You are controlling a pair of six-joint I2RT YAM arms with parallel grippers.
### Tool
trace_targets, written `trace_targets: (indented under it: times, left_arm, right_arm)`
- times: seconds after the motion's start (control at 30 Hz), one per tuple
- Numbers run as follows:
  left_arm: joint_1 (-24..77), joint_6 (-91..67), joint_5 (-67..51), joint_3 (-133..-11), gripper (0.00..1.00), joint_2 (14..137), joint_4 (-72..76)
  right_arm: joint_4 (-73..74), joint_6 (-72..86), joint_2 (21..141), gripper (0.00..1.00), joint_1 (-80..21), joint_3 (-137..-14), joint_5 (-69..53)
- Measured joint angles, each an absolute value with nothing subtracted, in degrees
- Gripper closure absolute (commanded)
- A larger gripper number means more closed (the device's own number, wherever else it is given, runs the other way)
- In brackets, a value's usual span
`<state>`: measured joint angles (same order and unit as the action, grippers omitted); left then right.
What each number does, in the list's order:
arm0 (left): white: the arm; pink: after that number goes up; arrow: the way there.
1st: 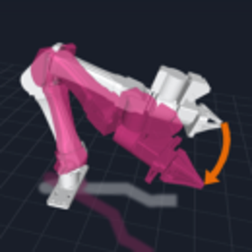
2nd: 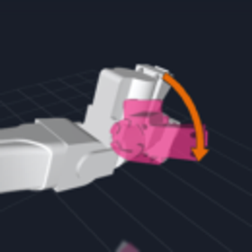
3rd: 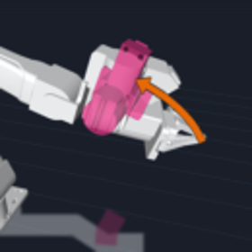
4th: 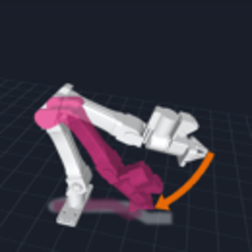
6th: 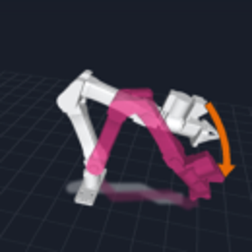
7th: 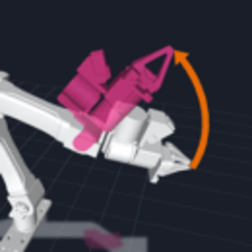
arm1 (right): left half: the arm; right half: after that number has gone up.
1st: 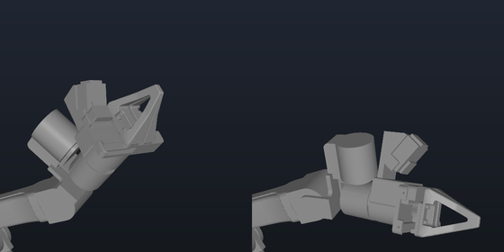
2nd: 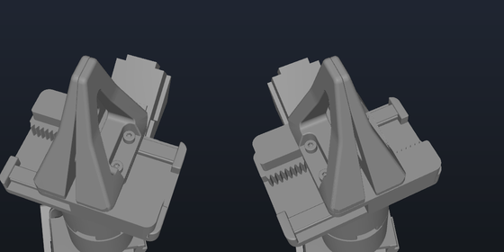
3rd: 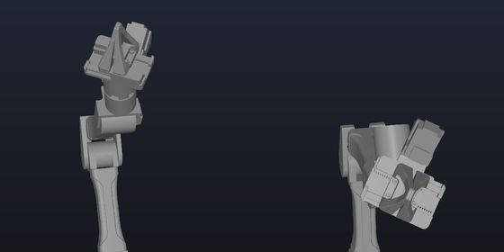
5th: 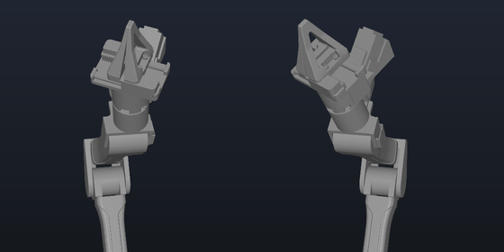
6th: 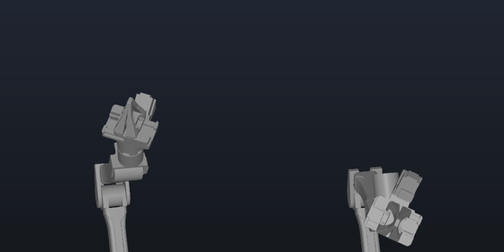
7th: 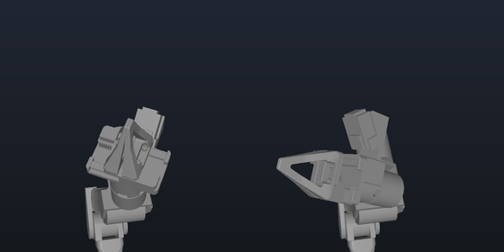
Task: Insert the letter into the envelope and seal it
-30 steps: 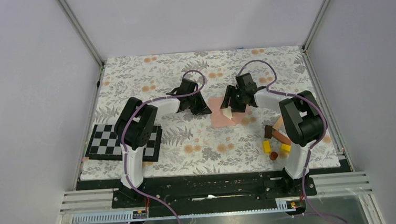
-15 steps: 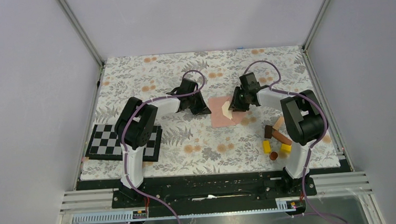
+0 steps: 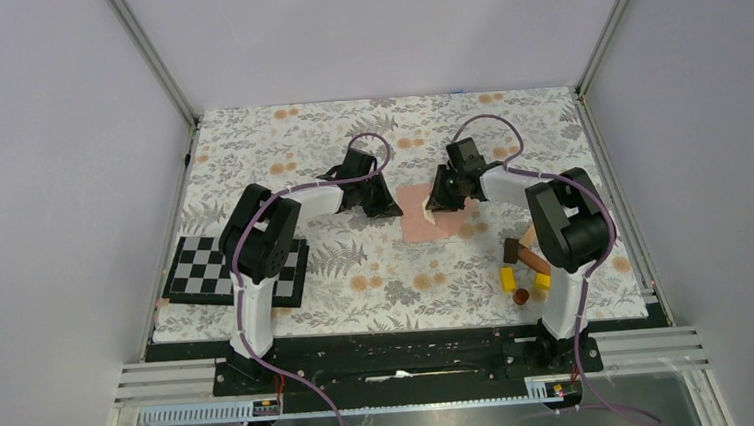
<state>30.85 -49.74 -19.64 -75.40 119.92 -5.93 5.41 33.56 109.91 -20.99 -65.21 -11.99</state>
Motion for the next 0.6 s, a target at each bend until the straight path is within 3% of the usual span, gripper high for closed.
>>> trace_targets:
  times: [0.23,0.3,0.6]
  left_arm:
    - [30.83,-49.74,-19.73,-75.42,1.0,119.98,-5.82]
    - [30.83,-49.58,-19.81,-75.42,0.92,119.98,-5.67]
    - [31.66,-45.89,-20.29,-79.94,0.38,118.91,-6.5]
  right_arm:
    - [7.38,33.47,109.65,0.49,-21.1,-66.22,-10.79]
    - [9.85,33.21,108.75,0.44,-20.97,-66.61,-9.13]
    - [22.68,33.56,92.01,0.18,-16.97,-66.39,0.99]
